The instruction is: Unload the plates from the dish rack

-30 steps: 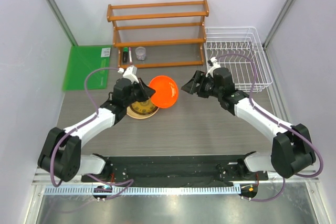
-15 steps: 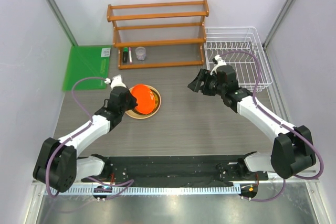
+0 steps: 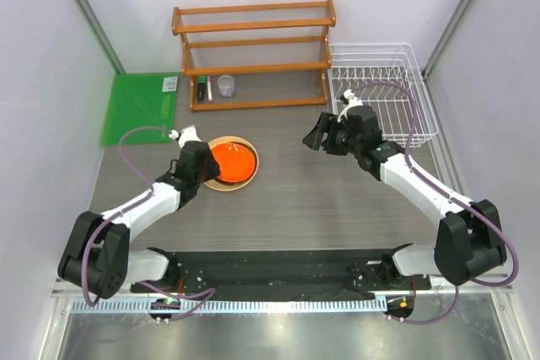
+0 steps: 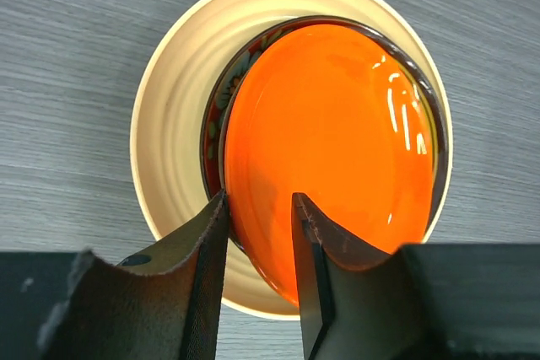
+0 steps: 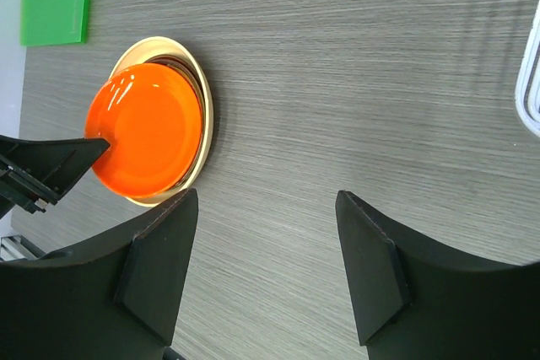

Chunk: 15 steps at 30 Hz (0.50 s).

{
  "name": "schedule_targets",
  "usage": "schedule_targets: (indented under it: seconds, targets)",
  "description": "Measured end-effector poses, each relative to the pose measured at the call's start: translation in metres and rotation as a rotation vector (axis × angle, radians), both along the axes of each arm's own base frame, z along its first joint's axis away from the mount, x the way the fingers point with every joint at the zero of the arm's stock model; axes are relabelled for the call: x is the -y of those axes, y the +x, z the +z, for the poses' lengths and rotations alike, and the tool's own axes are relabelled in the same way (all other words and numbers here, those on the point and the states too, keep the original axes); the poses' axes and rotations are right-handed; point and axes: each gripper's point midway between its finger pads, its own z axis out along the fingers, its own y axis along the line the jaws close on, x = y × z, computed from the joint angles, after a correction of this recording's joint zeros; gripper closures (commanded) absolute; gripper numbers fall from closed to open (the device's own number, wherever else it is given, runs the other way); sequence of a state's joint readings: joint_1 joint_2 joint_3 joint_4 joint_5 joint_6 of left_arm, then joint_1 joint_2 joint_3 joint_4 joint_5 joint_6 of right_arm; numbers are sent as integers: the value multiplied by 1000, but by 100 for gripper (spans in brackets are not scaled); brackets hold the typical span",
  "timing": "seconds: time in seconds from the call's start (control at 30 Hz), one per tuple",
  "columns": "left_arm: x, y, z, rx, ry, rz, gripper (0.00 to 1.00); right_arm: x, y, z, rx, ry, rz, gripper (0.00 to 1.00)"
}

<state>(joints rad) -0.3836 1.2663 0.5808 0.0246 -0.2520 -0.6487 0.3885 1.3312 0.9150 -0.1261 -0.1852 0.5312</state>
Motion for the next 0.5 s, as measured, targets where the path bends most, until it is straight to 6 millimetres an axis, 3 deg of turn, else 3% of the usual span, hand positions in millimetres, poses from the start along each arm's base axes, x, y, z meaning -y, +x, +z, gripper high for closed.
schedule_targets:
  seconds: [0.07, 0.1, 0.17, 0.2, 0.27, 0.3, 0.5]
  targets:
    - [-1, -1, -3, -9, 5, 2, 60, 1, 0, 0, 0, -4, 1, 28]
    - [-1, -1, -4, -13, 7, 2, 46, 1, 0, 0, 2, -7, 0, 28]
    - [-2, -3, -6, -22, 18, 1, 46, 2, 1, 0, 5, -13, -2, 27]
    - [-3, -3, -7, -26, 18, 5, 32, 4, 2, 0, 8, -20, -7, 27]
    - [-4, -4, -8, -29, 24, 7, 22, 8, 4, 0, 13, -39, -19, 26]
    - [-5, -4, -8, -32, 26, 11, 1, 11, 6, -1, 16, -50, -27, 24]
    - [-11, -10, 7, -18, 36, 22, 1, 38, 14, -6, 38, -149, -99, 15]
